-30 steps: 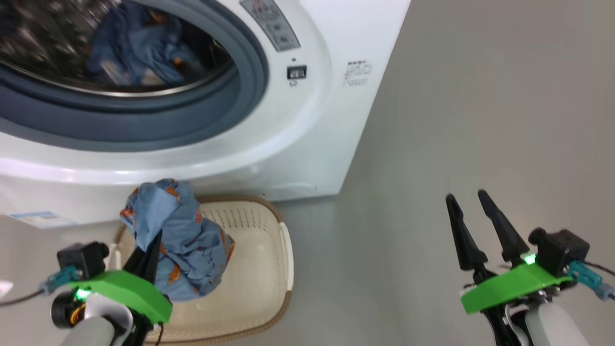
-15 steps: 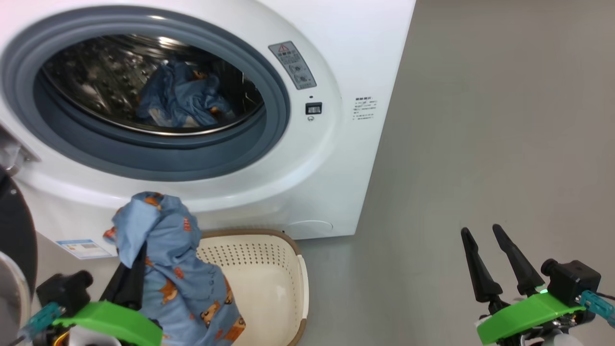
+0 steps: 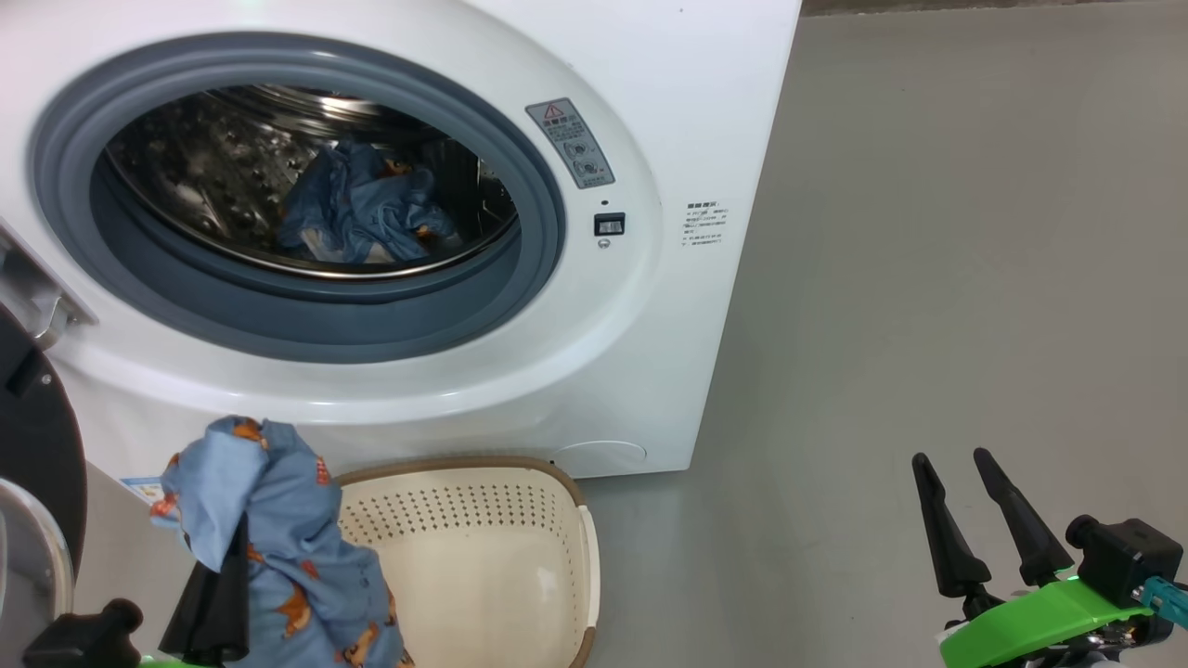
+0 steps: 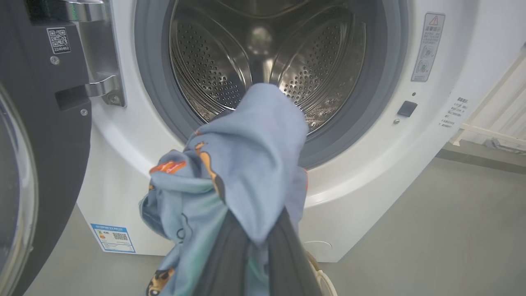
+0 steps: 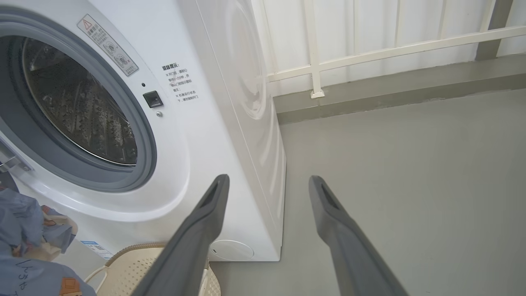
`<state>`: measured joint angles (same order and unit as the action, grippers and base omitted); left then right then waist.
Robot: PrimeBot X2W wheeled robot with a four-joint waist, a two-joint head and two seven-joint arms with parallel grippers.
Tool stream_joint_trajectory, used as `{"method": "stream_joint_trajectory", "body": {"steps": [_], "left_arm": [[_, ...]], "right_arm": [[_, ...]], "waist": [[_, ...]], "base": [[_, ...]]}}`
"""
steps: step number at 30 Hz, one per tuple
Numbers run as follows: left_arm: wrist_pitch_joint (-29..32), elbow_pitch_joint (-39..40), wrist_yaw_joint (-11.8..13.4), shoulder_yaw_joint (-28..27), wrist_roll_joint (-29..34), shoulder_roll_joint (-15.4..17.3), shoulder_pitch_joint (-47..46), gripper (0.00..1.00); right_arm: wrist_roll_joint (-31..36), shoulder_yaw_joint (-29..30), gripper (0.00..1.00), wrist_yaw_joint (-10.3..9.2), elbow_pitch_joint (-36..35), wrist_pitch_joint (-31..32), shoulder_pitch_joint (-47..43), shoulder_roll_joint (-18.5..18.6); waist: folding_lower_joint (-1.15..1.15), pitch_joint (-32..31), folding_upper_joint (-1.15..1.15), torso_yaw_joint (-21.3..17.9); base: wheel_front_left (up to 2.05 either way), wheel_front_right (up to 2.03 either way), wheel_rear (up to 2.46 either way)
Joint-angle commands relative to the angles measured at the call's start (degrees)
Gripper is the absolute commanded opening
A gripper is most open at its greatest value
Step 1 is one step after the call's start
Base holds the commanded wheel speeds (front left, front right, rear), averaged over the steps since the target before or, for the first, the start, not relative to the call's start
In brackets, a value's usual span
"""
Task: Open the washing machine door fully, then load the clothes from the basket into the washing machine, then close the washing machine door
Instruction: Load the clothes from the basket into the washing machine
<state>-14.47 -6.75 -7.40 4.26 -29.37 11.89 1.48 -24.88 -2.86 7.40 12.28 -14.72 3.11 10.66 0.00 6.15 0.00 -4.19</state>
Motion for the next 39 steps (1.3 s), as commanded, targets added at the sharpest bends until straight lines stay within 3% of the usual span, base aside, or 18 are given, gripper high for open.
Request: {"method": "stream_joint_trajectory", "body": {"steps": [1, 11, 21, 27, 39], "left_arm": [[-0.5, 2.4, -0.1, -2.6, 0.9, 0.6, -0.6, 0.0], [-0.5, 3.1, -0.1, -2.1, 0.6, 0.8, -4.4, 0.0], [-0.5, 1.2, -0.1, -1.1, -0.4, 4.9, -19.0, 0.0], [-0.5, -7.7, -0.1, 0.6, -1.6, 7.4, -30.7, 0.0], [-0.5, -34.1, -0.1, 7.4, -6.8, 10.1, -50.6, 0.0]], "right_arm": [[-0.3, -0.8, 1.0, 0.09, -1.7, -0.3, -0.8, 0.8], [0.0, -0.7, 1.0, 0.09, -2.3, -0.3, 0.4, -0.1], [0.6, -1.4, 1.0, 0.09, -2.8, -0.3, 3.3, -2.3], [0.8, -2.4, 1.0, 0.09, -2.6, -0.3, 5.6, -3.6], [0.8, -5.8, 1.0, 0.09, -2.7, -0.3, 8.5, -5.2]], "waist": [[0.0, 0.1, 0.0, 0.0], [0.0, 2.8, 0.0, -1.1], [0.0, 8.6, 0.0, -3.9], [0.0, 11.7, 0.0, -6.4], [0.0, 15.5, 0.0, -11.9]], "base": [[0.0, 0.0, 0.0], [0.0, 0.0, 0.0], [0.0, 0.0, 0.0], [0.0, 0.0, 0.0], [0.0, 0.0, 0.0]]}}
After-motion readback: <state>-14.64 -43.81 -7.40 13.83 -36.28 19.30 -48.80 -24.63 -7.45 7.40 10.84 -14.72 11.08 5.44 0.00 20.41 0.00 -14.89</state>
